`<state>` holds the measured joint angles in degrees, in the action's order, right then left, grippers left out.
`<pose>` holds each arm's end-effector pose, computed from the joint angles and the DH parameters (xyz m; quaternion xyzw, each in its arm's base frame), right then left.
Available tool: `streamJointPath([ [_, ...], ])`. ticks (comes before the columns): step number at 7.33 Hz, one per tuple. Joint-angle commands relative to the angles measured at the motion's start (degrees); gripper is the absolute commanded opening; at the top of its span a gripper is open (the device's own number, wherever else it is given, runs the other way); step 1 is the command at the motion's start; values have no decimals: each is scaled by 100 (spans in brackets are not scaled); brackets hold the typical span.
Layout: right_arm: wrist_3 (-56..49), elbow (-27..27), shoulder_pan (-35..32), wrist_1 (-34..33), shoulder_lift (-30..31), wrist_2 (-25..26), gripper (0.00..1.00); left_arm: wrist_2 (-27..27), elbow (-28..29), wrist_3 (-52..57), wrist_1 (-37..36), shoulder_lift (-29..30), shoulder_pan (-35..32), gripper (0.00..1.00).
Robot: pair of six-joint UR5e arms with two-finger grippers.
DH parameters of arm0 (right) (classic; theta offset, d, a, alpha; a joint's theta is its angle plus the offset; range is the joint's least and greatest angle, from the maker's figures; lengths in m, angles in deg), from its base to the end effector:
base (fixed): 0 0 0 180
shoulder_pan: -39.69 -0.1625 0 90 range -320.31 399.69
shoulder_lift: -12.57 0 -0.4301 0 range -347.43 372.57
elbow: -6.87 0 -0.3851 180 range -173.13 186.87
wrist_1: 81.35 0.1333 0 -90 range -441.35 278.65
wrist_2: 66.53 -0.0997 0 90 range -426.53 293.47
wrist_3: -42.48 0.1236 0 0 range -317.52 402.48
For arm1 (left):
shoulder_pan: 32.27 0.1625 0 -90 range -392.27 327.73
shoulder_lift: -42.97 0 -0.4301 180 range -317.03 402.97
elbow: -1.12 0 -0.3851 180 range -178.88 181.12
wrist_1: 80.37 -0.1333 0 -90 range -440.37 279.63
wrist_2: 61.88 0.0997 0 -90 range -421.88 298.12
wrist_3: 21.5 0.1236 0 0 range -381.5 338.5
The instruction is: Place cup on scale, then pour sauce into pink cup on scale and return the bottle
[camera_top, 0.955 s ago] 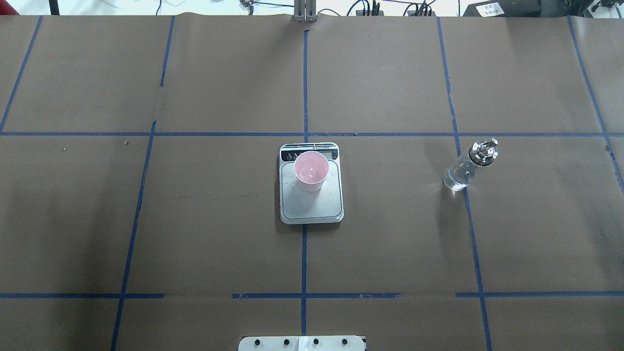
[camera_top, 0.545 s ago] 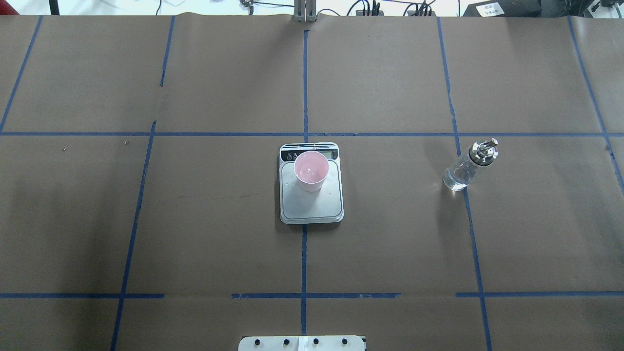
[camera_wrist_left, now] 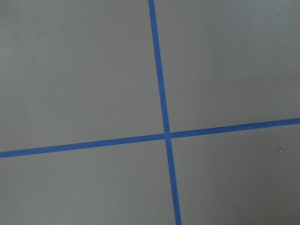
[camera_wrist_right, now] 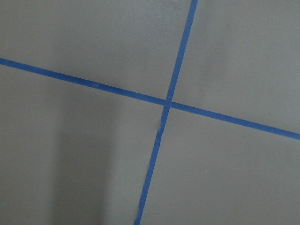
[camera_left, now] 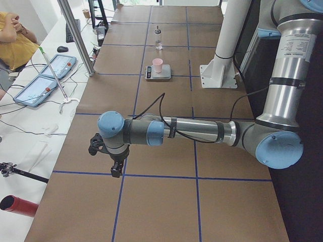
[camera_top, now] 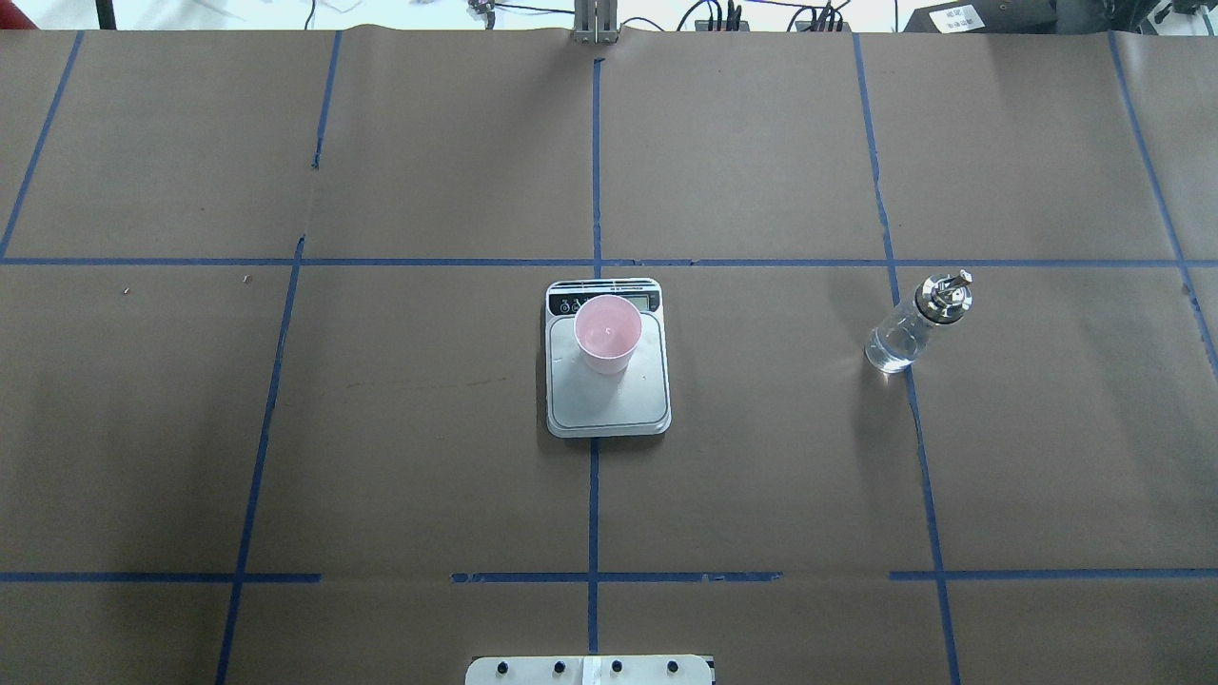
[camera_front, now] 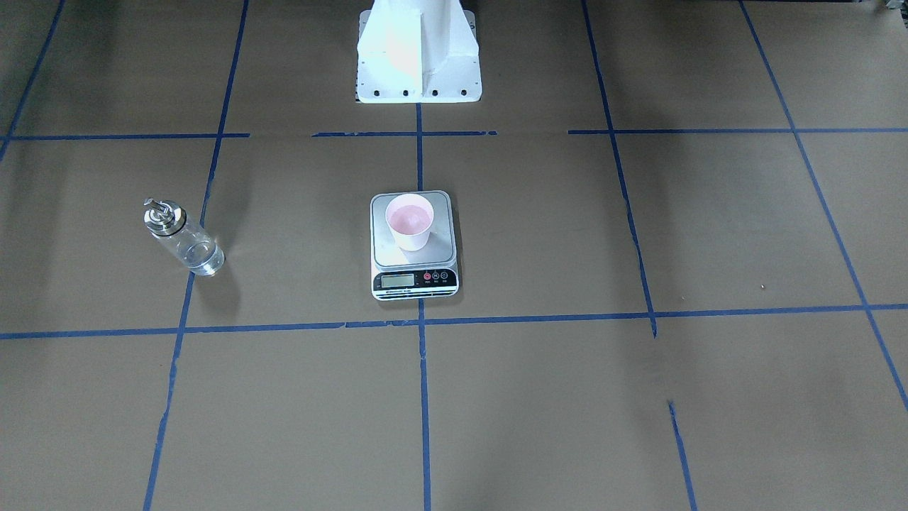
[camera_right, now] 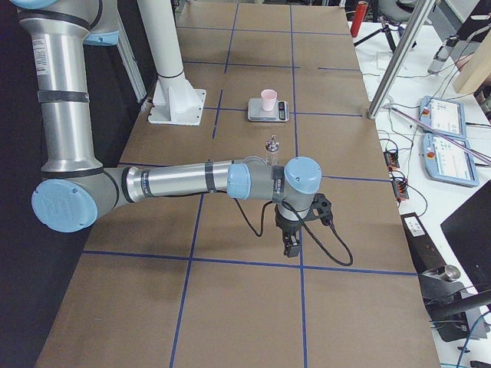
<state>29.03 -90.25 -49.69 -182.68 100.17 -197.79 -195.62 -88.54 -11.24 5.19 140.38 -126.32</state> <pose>0.0464 -0.4951 0.6245 0.0247 -0.3517 -0.1091 0.9294 -0.0860 -0.5366 0.6262 0.0675 0.3669 0.0588 0.9260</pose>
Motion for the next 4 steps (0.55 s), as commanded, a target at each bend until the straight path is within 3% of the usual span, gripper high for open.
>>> streamJointPath([
  [1, -8, -324, -26, -264, 257, 99, 100, 549, -796, 187, -636, -291, -131, 100],
  [4, 53, -281, -18, -238, 478, 39, 100, 201, -824, 178, -576, -703, -96, 100],
])
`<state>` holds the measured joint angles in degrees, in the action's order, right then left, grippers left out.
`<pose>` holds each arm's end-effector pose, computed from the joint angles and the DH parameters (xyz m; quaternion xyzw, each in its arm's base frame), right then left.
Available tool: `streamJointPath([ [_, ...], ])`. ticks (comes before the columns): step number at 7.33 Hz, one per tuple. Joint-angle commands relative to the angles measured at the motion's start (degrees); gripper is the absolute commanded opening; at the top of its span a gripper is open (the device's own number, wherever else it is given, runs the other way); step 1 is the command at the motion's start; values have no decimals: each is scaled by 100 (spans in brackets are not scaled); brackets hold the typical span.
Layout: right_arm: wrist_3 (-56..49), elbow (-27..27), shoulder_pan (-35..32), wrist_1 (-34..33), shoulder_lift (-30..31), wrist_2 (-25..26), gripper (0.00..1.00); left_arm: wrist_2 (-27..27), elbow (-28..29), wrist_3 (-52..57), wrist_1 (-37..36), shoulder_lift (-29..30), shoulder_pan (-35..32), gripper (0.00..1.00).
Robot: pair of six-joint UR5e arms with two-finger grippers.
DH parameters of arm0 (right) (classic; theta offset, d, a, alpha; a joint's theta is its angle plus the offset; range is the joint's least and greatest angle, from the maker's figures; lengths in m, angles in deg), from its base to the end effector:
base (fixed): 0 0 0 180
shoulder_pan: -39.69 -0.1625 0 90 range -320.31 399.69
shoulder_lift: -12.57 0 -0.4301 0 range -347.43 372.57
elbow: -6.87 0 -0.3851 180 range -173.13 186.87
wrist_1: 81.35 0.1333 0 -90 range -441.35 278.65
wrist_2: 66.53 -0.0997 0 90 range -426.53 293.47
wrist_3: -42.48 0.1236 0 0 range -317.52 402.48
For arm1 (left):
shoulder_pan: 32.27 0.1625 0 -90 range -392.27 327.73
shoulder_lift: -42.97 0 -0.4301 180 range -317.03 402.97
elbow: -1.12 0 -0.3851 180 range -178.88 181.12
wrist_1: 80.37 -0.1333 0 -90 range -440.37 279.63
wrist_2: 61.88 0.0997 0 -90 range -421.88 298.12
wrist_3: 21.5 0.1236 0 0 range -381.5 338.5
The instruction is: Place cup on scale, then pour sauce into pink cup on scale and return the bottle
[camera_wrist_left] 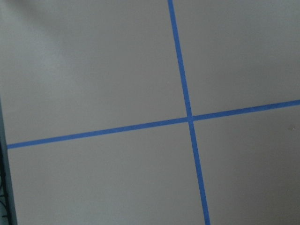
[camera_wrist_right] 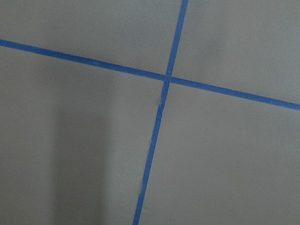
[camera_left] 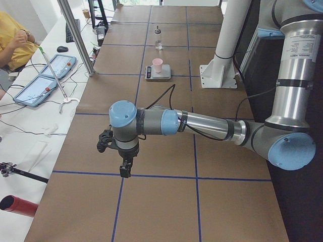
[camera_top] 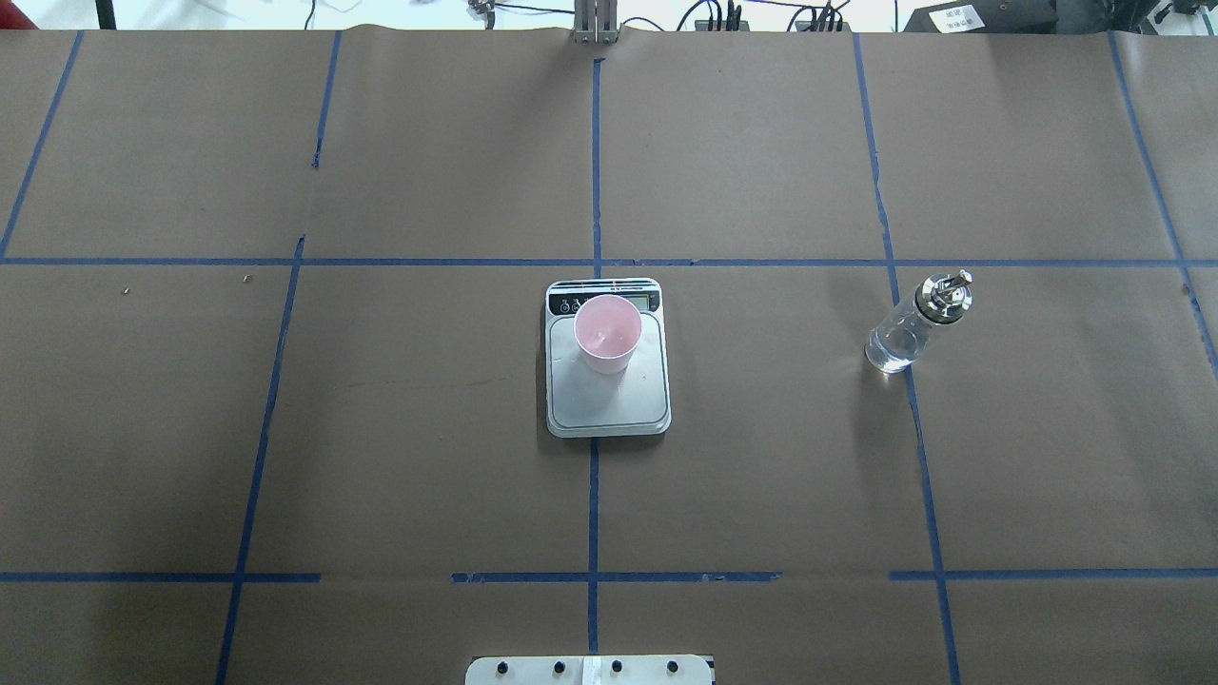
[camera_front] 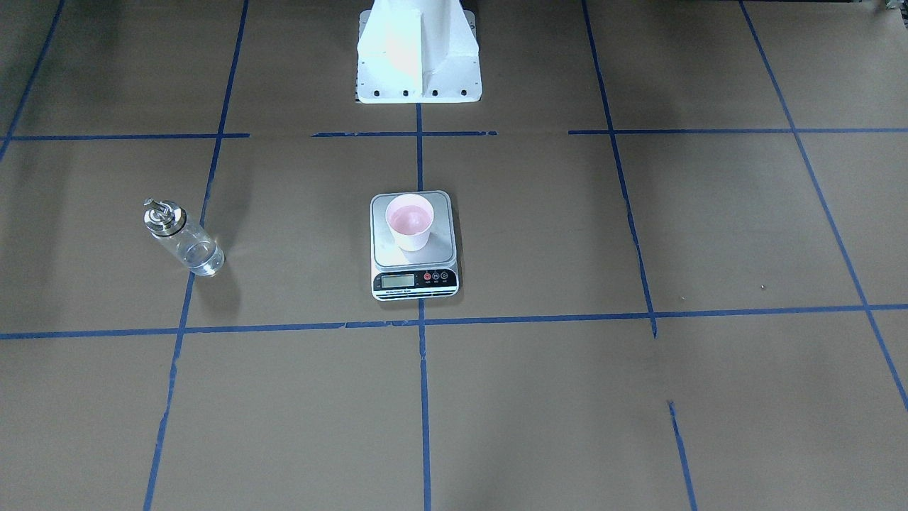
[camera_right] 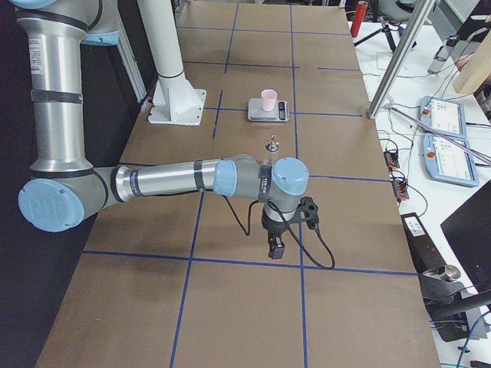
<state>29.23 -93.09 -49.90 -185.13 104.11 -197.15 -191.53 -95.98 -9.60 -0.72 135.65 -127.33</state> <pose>0.0495 -0.4603 0.6388 -0.0048 -0.3494 -0.0953 0.9321 -0.0982 -0.4916 0.6229 0.0454 0.3361 0.0544 0.9391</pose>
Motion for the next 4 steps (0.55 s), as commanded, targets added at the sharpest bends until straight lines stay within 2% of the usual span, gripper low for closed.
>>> streamJointPath([
  [1, 60, 20, 20, 111, 84, -25, 100, -550, 76, 32, 6, -276, 13, 100],
  [4, 96, 91, 20, 296, 127, -228, 100, -536, 95, 23, 24, -372, 13, 100],
])
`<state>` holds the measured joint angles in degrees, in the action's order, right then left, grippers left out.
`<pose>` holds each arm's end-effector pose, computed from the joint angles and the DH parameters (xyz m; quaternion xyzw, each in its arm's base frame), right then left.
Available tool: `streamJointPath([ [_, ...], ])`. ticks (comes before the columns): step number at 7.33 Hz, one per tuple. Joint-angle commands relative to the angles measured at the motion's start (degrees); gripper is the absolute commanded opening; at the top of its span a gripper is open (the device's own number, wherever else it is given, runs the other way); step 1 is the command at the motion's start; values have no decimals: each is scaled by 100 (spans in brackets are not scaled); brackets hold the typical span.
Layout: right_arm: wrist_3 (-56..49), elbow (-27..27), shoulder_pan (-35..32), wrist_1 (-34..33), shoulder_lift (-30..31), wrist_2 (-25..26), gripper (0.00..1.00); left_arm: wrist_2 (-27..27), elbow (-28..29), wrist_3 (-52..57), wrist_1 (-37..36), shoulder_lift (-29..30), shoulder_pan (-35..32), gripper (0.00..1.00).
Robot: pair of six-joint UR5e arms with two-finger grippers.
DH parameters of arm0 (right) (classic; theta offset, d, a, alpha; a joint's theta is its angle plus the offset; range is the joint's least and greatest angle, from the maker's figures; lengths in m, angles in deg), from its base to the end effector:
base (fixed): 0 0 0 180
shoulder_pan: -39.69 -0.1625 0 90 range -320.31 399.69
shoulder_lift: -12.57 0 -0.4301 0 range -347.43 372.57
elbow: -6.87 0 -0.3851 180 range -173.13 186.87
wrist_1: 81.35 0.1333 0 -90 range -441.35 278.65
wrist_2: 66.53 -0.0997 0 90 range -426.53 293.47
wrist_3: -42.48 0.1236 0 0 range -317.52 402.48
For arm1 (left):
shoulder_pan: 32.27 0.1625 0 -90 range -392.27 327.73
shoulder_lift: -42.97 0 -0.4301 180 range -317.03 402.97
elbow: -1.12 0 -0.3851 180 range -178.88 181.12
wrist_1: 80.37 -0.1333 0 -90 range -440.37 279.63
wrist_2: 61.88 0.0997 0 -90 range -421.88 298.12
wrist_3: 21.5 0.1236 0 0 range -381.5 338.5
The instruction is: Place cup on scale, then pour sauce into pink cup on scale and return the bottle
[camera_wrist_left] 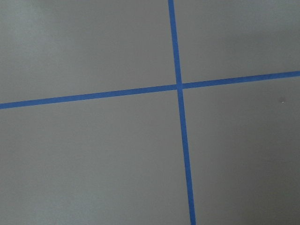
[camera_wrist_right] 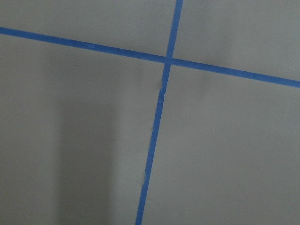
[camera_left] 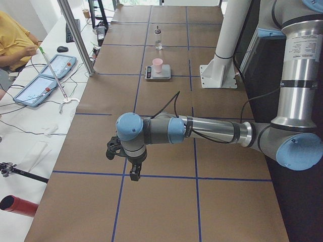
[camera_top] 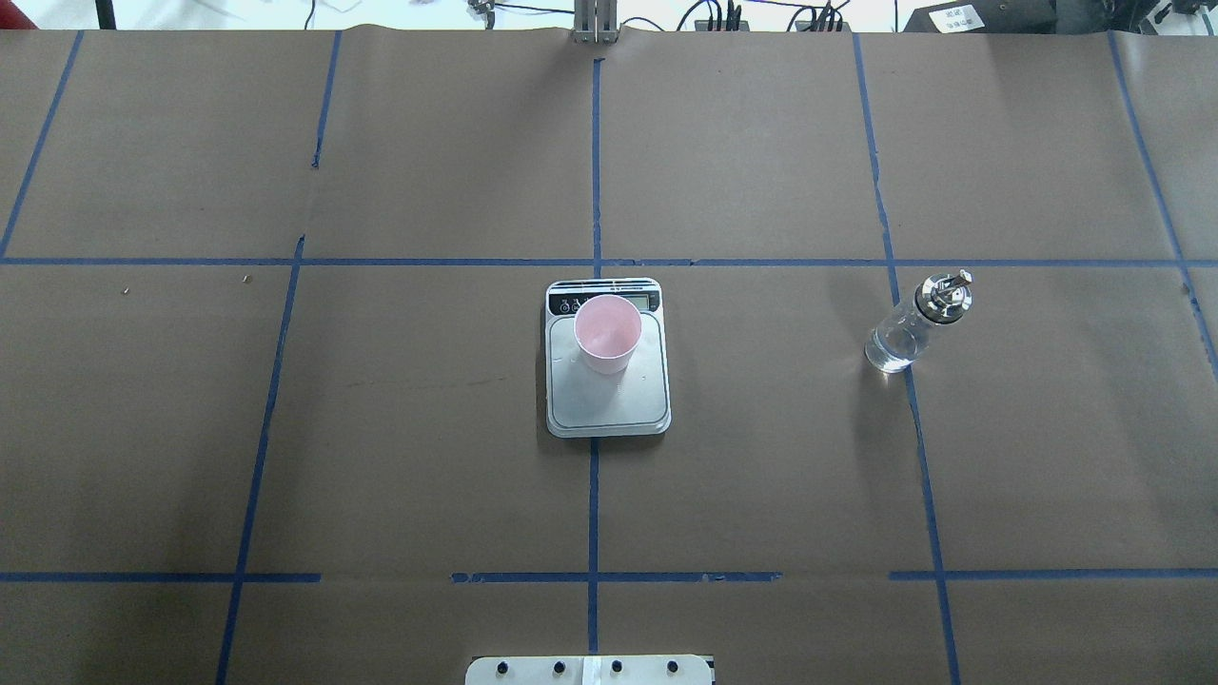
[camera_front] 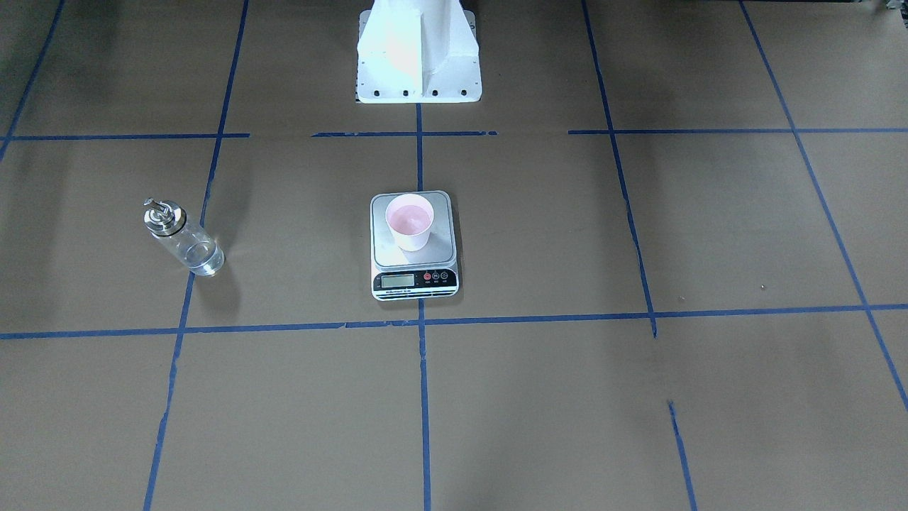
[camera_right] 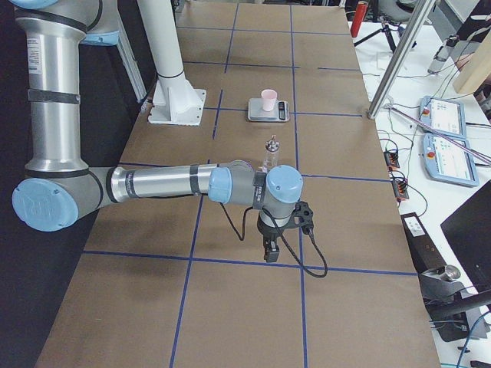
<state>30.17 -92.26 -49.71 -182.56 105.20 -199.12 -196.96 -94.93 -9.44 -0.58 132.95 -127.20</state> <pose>0.0449 -0.4553 0.6474 -0.0011 -0.3649 -0.0898 0.9267 -0.0865 -0.4702 0.6465 0.0233 0.3838 0.0434 0.9221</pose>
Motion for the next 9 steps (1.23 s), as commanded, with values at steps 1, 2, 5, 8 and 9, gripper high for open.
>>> streamJointPath([
  [1, -7, -1, 36, 49, 18, -30, 100, 7, 24, -2, 71, -103, 0, 100],
  [2, -8, 17, 80, 49, 18, 13, 100, 16, 33, -11, 245, -112, 0, 100],
  [5, 158, 17, 81, 375, 18, 23, 100, -36, 25, -54, 378, -191, 9, 100],
  [8, 168, 52, 89, 375, 18, 23, 100, -2, 25, -783, 853, -191, 62, 100],
  [9, 177, 26, 89, 383, 18, 5, 100, -1, 51, -784, 862, -191, 140, 100],
])
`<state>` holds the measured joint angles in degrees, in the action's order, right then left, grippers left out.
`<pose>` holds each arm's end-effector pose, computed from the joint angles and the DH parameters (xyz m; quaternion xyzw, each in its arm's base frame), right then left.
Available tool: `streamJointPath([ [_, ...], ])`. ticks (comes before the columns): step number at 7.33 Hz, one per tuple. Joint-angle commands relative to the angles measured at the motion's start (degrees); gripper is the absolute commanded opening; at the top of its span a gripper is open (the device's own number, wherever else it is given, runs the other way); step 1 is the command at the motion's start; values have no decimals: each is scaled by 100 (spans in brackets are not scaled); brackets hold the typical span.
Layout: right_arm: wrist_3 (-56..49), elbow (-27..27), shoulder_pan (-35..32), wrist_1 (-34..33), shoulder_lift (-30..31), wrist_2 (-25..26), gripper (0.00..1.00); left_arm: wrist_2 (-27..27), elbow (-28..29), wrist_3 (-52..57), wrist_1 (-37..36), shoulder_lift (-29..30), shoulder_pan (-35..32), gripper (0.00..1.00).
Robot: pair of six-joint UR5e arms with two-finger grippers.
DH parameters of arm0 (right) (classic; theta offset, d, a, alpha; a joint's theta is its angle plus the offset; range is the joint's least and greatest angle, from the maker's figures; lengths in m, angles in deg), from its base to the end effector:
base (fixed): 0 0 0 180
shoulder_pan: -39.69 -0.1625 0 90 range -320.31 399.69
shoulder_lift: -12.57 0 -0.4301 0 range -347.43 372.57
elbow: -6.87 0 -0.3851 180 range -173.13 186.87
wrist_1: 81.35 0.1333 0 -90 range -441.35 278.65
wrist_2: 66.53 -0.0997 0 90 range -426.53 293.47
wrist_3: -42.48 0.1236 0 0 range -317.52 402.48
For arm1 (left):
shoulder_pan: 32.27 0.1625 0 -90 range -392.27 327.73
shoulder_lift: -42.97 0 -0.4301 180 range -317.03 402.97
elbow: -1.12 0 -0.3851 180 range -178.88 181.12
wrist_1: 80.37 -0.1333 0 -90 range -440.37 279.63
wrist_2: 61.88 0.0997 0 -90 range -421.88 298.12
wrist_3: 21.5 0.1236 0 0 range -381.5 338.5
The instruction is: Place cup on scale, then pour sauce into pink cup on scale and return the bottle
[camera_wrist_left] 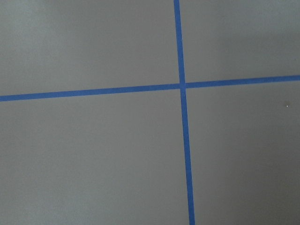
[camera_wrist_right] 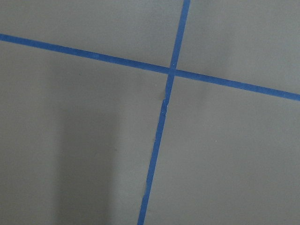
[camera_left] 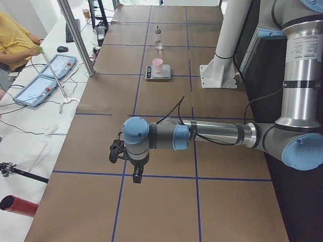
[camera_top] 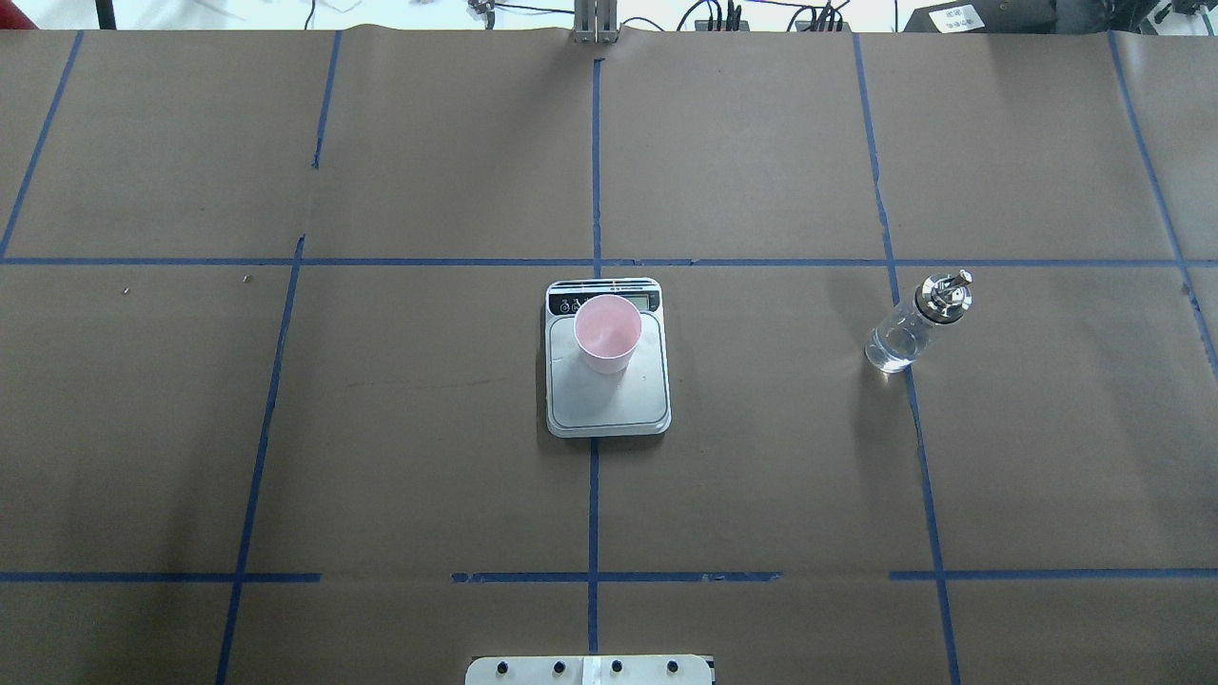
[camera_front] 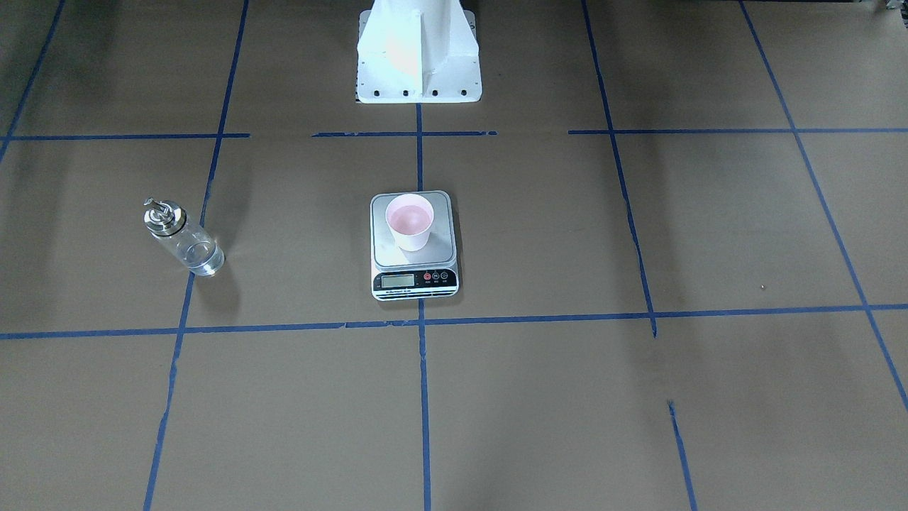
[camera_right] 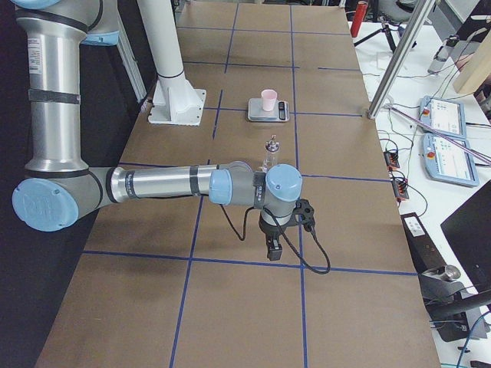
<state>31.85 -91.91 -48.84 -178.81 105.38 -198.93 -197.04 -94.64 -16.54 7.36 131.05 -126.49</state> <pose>0.0382 -0.4603 0.6459 0.0168 -0.3614 -0.0936 0.9275 -0.0803 -0.4672 0.6510 0.0433 0.3817 0.0112 0.9232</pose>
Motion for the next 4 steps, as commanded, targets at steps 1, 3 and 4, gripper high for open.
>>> streamJointPath([
  [1, 18, -36, 2, 8, -17, -14, 100, 15, 65, -56, 69, 7, 88, 100],
  [3, 26, -28, 37, 8, -35, -14, 100, -11, -48, -3, 112, 8, 114, 100],
  [4, 27, -54, 37, 8, -53, -23, 100, 6, 21, -12, 156, -1, 114, 100],
])
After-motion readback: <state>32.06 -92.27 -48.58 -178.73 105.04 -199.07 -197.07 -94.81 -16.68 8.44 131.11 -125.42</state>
